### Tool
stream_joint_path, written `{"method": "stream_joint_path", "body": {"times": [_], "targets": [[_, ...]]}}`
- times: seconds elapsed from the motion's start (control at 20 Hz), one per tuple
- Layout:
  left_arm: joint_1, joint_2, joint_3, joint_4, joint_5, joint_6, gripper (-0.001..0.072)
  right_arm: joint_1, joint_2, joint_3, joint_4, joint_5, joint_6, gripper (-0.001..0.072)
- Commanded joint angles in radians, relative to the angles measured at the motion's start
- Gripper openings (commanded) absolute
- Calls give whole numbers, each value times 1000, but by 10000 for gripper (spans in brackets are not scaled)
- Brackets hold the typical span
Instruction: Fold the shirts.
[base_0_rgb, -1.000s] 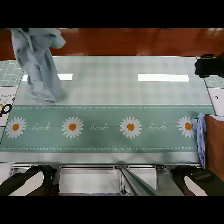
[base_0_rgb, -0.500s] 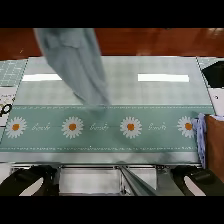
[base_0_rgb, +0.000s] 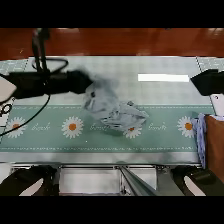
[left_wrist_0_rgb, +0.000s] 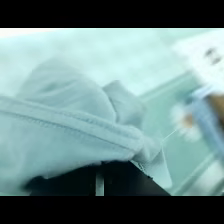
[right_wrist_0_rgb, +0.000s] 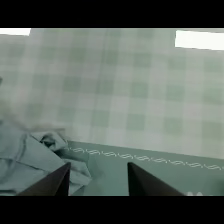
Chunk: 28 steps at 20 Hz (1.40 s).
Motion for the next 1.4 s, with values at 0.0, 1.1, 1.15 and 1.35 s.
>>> {"method": "stream_joint_path", "body": {"times": [0.0, 1.1, 1.15, 1.35], "targets": [[188, 1, -224, 142, -119, -19, 26, 2, -1, -124, 88, -29, 2, 409], [711, -26, -542, -384, -174, 179, 504, -641, -99, -685, 711, -227, -415, 409], [730, -33, -523, -384, -161, 188, 504, -629, -100, -685, 708, -227, -423, 409], [782, -180, -408, -383, -291, 271, 504, -590, -101, -685, 703, -257, -428, 409]]}}
